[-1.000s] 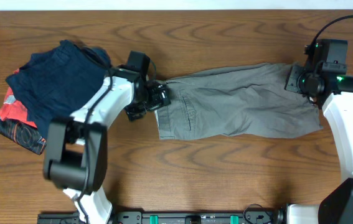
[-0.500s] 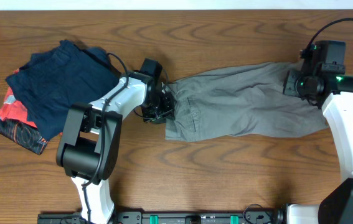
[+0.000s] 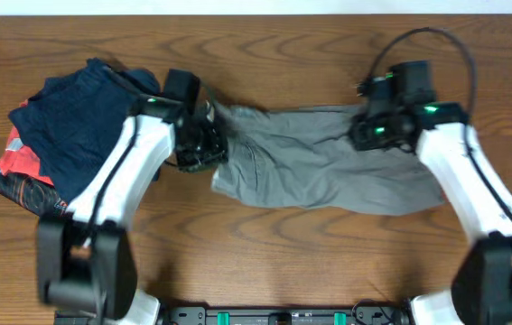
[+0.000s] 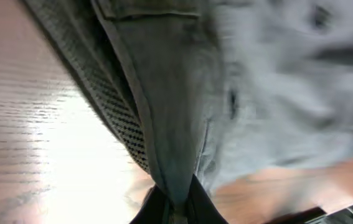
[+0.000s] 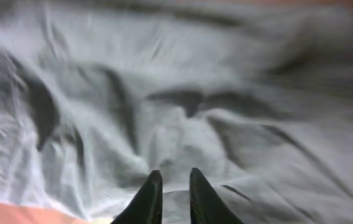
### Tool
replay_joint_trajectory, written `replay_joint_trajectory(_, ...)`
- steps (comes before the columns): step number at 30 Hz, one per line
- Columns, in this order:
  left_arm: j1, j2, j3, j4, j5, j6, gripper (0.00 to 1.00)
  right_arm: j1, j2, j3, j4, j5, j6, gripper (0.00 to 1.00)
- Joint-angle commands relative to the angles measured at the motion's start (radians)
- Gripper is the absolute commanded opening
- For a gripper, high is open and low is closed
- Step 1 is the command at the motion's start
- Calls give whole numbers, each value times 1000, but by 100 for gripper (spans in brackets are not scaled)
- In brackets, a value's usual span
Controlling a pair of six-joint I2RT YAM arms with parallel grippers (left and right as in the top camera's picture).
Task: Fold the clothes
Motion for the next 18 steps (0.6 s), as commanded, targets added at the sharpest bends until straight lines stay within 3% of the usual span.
replay_joint_trajectory(1, 1, -74, 24, -8, -19, 20, 6, 85, 105, -16, 6, -77, 8, 12)
replay_joint_trajectory(10, 0, -183, 24, 3, -13, -8, 6, 306, 351, -16, 216, -266, 76, 12)
replay_joint_trajectory(15, 0, -211, 24, 102, 179, -62, 6, 429, 391, -15, 349, -239, 121, 17)
replay_joint_trajectory(18, -2, -224, 24, 148, 192, -93, 6, 472, 390, -5, 405, -189, 147, 20)
